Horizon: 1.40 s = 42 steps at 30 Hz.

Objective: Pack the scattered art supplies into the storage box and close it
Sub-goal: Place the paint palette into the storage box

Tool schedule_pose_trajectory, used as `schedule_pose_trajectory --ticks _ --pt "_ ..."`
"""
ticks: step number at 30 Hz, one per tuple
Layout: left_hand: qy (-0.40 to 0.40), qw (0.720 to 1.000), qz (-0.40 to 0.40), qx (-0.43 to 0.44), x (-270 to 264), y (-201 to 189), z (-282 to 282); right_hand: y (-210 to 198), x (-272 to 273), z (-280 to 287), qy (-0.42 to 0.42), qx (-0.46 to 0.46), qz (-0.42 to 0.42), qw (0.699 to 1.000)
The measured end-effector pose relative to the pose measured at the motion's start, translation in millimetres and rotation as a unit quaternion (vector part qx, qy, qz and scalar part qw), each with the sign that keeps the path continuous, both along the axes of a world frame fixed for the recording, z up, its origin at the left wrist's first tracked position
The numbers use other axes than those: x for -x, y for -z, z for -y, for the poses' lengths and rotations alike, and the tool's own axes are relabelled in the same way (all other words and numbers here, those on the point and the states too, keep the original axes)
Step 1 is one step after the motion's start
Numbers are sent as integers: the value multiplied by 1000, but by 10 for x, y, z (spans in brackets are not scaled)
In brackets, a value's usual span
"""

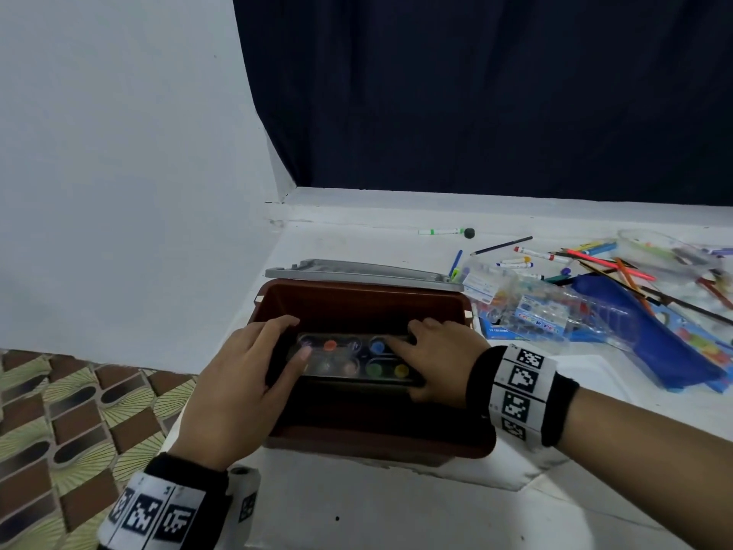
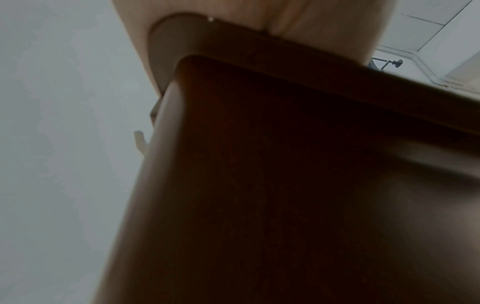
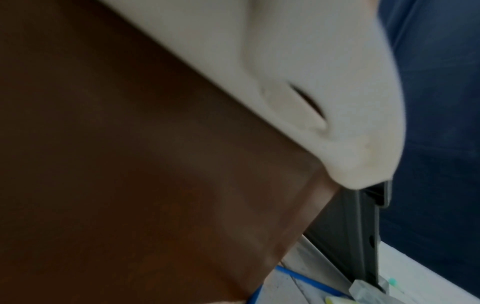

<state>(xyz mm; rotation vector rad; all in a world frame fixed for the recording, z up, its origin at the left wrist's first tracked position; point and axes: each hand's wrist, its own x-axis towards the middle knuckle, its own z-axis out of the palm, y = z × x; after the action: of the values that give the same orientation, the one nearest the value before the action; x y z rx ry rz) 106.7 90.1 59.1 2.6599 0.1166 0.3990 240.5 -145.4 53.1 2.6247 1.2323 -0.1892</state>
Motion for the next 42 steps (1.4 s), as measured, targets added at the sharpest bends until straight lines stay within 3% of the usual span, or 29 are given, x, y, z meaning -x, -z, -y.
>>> schedule_pose_trajectory --ticks 8,13,19,22,24,29,33,42 --pt "2 1000 -10 -22 0 -2 -9 0 -21 -3 -11 10 -17 1000" --pt "26 1000 1 -6 26 -21 6 -26 21 25 6 -134 -22 991" --pt "94 994 48 17 64 -108 157 -102 88 305 26 -434 -59 898" --pt "113 987 98 60 71 -175 482 -217 154 614 34 -513 -25 857" --pt "108 981 128 96 50 -205 747 -259 163 900 39 -531 2 846" --pt "102 973 141 149 -86 -243 1446 -60 -26 1751 99 -476 27 873" --pt "95 970 144 173 -171 -200 1974 186 -446 2394 163 -357 20 919" --pt "-1 957 138 255 -178 48 2951 302 -1230 2933 133 -158 -69 976"
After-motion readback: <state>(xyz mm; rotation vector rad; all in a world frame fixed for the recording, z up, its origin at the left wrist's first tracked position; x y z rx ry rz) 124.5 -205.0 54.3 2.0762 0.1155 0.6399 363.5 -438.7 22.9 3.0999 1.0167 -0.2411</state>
